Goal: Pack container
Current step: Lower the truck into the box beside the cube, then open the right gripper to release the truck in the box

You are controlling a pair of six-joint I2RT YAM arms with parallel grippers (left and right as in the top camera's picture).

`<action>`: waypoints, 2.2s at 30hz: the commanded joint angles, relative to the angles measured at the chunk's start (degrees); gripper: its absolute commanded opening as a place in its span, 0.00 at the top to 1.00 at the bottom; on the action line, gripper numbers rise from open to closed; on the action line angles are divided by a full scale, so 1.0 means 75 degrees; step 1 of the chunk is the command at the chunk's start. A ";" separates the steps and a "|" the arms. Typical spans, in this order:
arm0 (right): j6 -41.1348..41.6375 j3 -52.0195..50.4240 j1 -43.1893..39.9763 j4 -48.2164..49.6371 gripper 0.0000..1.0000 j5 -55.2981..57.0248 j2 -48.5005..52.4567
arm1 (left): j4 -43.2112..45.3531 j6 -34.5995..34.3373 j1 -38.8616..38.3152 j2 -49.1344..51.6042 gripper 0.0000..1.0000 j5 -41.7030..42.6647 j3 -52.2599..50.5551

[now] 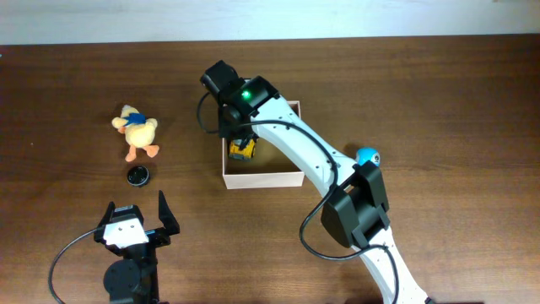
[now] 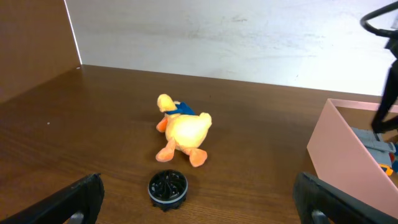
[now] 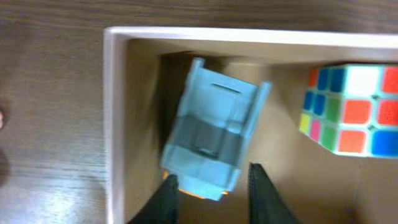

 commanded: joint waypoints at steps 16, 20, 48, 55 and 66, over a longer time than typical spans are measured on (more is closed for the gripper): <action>-0.0105 -0.0067 -0.0557 -0.0268 0.96 0.0169 0.0122 | 0.0023 -0.0099 0.0041 -0.0064 0.01 0.0134 -0.0047; -0.0102 -0.0192 -0.0562 -0.0169 0.96 0.0175 0.0143 | 0.0023 -0.0099 0.0041 -0.0064 0.01 0.0134 -0.0047; -0.0227 -0.1096 -0.0542 0.0848 0.96 -0.0181 0.0154 | 0.0023 -0.0099 0.0041 -0.0064 0.01 0.0134 -0.0047; -0.0592 -0.1096 -0.0525 0.1244 0.96 -0.0545 0.0157 | 0.0023 -0.0099 0.0041 -0.0064 0.01 0.0134 -0.0047; -0.0766 -0.1099 -0.0405 0.1291 0.96 -0.0659 0.0157 | 0.0023 -0.0099 0.0041 -0.0064 0.01 0.0134 -0.0047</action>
